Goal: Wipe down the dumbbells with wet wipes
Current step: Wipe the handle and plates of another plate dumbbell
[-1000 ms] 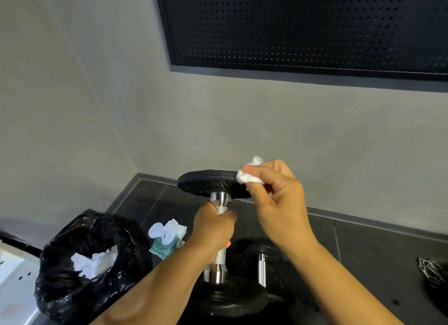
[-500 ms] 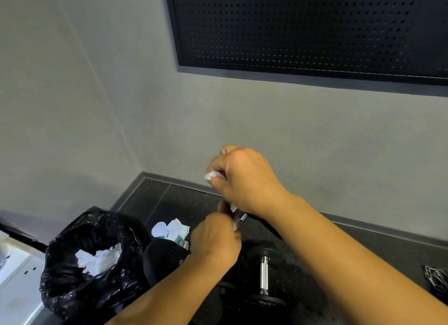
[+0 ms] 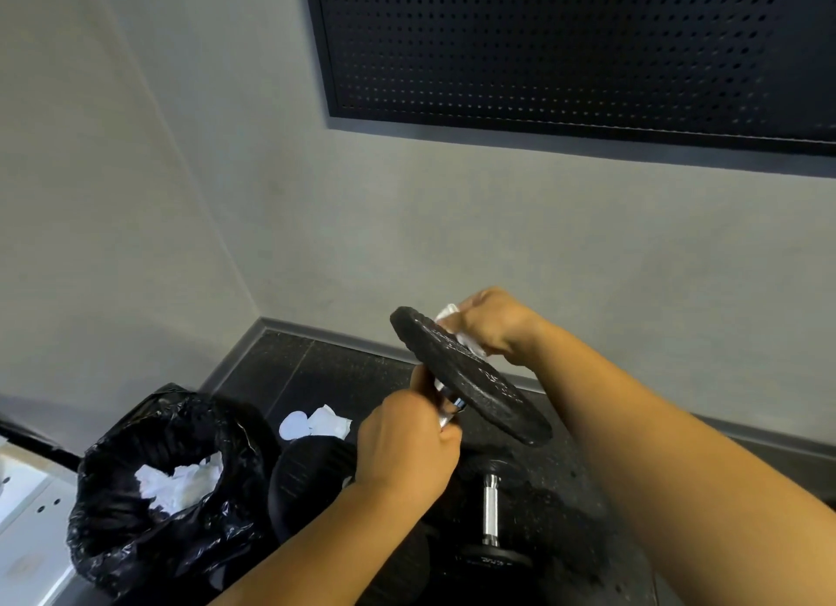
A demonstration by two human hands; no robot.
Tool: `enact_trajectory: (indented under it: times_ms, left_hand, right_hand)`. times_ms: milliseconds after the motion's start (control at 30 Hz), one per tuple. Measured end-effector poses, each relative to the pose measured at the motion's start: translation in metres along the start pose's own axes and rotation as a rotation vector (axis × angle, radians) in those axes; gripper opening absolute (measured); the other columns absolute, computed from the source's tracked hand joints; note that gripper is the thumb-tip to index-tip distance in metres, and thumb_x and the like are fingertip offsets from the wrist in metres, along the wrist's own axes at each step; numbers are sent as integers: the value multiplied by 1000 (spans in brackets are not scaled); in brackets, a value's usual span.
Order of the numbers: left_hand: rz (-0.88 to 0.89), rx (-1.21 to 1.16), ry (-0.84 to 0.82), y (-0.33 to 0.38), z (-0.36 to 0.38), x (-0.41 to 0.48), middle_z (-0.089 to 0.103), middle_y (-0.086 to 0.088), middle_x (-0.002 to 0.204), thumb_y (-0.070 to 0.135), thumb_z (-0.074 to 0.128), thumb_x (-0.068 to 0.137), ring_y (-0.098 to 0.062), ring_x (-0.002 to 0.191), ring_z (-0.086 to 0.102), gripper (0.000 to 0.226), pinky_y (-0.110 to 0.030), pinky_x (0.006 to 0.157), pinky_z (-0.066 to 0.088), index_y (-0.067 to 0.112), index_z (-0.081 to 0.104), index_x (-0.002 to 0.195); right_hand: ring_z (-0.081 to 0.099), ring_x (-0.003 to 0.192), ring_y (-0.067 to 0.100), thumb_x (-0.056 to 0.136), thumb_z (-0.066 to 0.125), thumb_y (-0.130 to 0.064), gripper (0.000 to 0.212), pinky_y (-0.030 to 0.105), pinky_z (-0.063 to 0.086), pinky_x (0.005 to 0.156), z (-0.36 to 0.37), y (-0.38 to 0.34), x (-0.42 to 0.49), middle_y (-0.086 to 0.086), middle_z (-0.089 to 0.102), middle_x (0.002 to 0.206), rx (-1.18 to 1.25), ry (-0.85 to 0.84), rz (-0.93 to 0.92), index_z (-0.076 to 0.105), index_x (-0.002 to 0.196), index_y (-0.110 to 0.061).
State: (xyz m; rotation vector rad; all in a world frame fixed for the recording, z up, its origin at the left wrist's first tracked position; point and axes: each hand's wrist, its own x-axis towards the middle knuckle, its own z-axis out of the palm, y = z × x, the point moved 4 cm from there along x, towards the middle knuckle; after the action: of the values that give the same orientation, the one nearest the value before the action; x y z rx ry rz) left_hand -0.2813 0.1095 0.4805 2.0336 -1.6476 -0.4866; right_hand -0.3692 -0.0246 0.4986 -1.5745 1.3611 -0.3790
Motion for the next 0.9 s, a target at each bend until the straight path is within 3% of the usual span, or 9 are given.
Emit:
enact_trajectory:
  times_ms: [100,233,300,433,533,600,667,767,900]
  left_hand:
    - [-27,-77,-27,-5,-1,1,38,7,53,18,54,89,-7,47,38,40,-17,48,26,22,32,56]
    - [-127,-311,6,-13,-3,7,45,6,50,22,55,91,-6,46,43,35,-20,48,34,23,42,59]
    - [-169,-278,44,-15,-6,11,44,7,51,19,52,92,-5,46,43,36,-17,48,33,22,41,58]
    - [-253,-287,166,-17,-13,18,46,8,55,16,51,91,-7,50,46,29,-18,48,30,21,44,63]
    - [-246,-318,214,-17,-15,22,53,6,63,15,54,90,-8,56,52,8,-20,50,34,16,55,83]
    - [-237,-314,256,-15,-14,22,60,7,71,19,55,91,-8,63,57,6,-22,52,38,17,59,95]
    - [-246,-280,292,-15,-13,22,59,9,74,24,54,93,-5,65,54,11,-20,52,36,18,58,100]
    - [-250,-295,293,-16,-12,22,54,10,72,23,54,94,-4,63,52,9,-17,52,31,16,58,98]
    - [-227,-366,184,-17,-8,21,60,2,69,20,57,91,-7,59,55,10,-10,45,34,12,61,86]
  right_hand:
    - [40,32,12,88,65,-12,26,18,32,38,-7,21,-2,3,50,40,13,-10,25,65,82,13]
    - [37,32,16,89,64,-9,23,16,35,40,-30,17,-24,13,48,45,263,106,-65,67,80,12]
    - [38,34,16,91,62,-11,27,16,36,39,-40,8,-44,13,49,44,367,207,-171,65,73,8]
    - [41,42,14,91,60,-20,35,13,38,44,-40,-3,-96,21,53,60,509,389,-295,62,80,13]
    - [48,44,9,90,60,-20,22,16,42,44,-16,-13,-128,14,58,61,617,367,-328,69,82,-1]
    - [56,50,13,90,61,-16,12,16,47,49,4,-17,-137,14,64,73,631,342,-364,71,84,-14]
    - [63,66,26,91,58,-7,23,22,55,59,18,-15,-137,14,62,90,603,406,-388,70,88,-26]
    - [65,71,29,89,55,3,36,21,54,63,22,-11,-133,11,57,96,640,493,-372,72,88,-28]
    - [60,56,15,90,53,3,31,16,50,58,20,-6,-133,30,60,96,802,481,-330,77,86,-16]
